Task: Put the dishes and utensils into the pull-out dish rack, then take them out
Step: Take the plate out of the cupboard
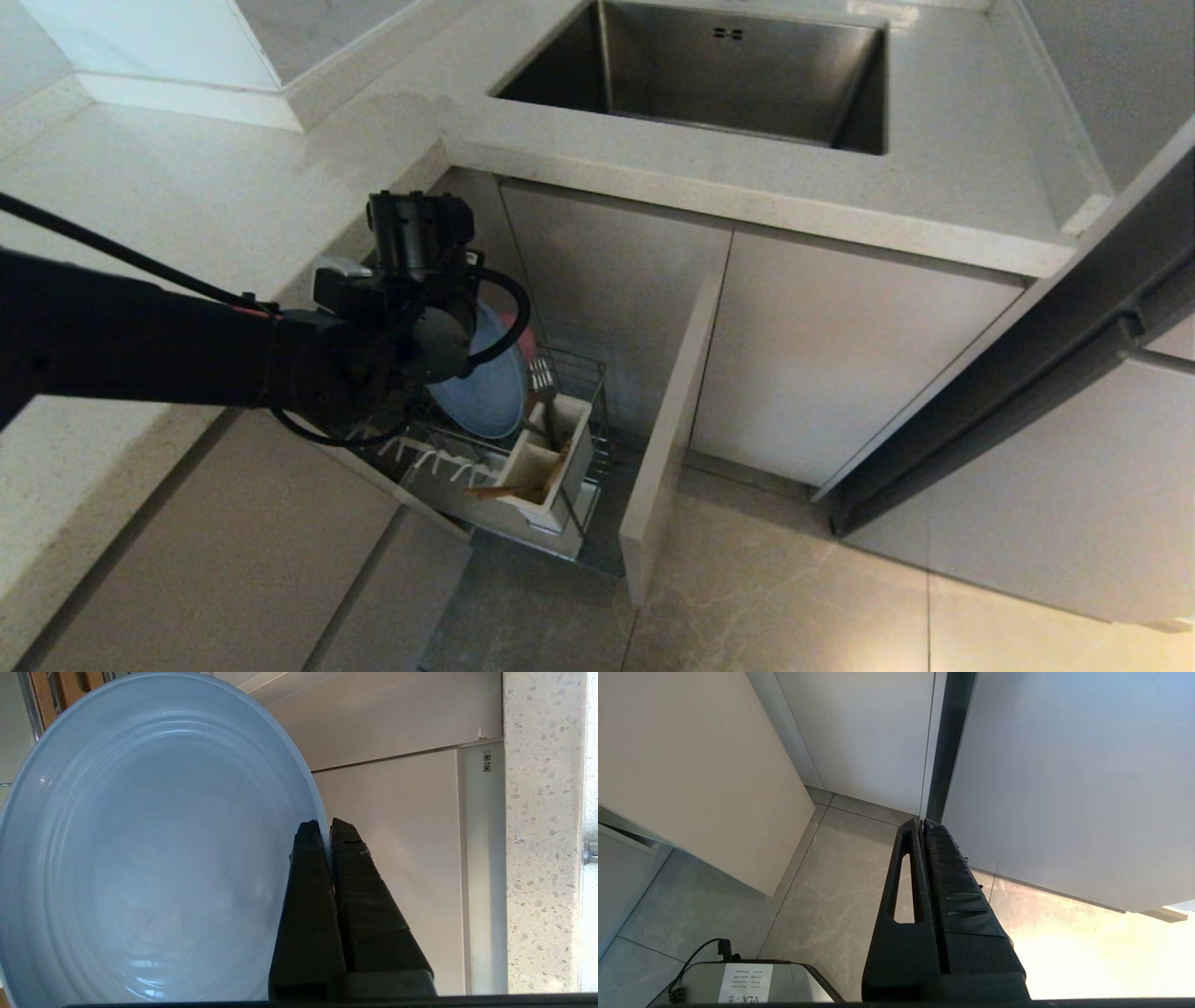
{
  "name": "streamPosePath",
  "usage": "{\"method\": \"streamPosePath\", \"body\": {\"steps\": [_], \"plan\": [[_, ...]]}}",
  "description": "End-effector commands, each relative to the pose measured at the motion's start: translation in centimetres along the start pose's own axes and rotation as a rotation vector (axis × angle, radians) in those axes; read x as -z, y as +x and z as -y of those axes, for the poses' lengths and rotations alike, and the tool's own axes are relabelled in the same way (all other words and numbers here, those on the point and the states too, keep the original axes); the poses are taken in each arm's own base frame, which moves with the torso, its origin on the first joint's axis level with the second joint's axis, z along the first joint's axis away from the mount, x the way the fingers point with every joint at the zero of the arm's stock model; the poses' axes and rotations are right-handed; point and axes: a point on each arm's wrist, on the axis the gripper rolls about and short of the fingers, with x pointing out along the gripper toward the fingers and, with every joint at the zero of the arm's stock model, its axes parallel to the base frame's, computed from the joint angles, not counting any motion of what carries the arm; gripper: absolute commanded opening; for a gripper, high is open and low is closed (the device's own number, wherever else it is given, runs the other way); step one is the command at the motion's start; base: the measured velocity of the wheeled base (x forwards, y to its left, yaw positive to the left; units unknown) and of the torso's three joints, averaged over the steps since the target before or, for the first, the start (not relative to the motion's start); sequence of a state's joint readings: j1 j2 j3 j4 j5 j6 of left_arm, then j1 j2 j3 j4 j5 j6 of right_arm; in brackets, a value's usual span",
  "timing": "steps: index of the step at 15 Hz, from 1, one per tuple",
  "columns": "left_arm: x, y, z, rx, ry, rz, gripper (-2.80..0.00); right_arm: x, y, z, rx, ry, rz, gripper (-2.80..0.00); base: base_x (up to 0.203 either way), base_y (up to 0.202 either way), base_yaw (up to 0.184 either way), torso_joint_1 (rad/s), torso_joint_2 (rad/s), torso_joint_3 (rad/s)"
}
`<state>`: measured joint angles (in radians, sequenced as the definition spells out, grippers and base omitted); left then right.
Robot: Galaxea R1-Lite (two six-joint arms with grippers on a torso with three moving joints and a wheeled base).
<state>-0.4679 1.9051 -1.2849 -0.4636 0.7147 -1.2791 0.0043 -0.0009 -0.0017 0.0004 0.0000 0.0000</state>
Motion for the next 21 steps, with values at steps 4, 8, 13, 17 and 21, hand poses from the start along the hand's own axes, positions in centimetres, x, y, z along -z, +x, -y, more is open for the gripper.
{"method": "streamPosePath", "body": {"steps": [4, 8, 13, 17, 21], "plan": [[0.3, 0.4, -0.3, 0.003, -0.019, 0.008, -2.8, 0.0, 0.0, 0.0, 0.0, 0.0, -0.002, -2.8, 0.0, 0.0, 0.0, 0.0, 0.0, 0.0], [1.0, 1.0, -0.8, 0.002, -0.018, 0.007, -2.8, 0.0, 0.0, 0.0, 0.0, 0.0, -0.002, -2.8, 0.0, 0.0, 0.0, 0.0, 0.0, 0.0], [1.6, 1.5, -1.3, 0.0, -0.018, 0.019, -2.8, 0.0, 0.0, 0.0, 0.0, 0.0, -0.001, -2.8, 0.0, 0.0, 0.0, 0.0, 0.0, 0.0], [1.7, 1.5, -2.1, -0.025, 0.003, 0.019, -2.8, 0.0, 0.0, 0.0, 0.0, 0.0, -0.001, -2.8, 0.0, 0.0, 0.0, 0.0, 0.0, 0.0], [1.7, 1.7, -3.0, -0.051, 0.015, 0.023, -2.8, 0.0, 0.0, 0.0, 0.0, 0.0, -0.001, -2.8, 0.0, 0.0, 0.0, 0.0, 0.0, 0.0]]}}
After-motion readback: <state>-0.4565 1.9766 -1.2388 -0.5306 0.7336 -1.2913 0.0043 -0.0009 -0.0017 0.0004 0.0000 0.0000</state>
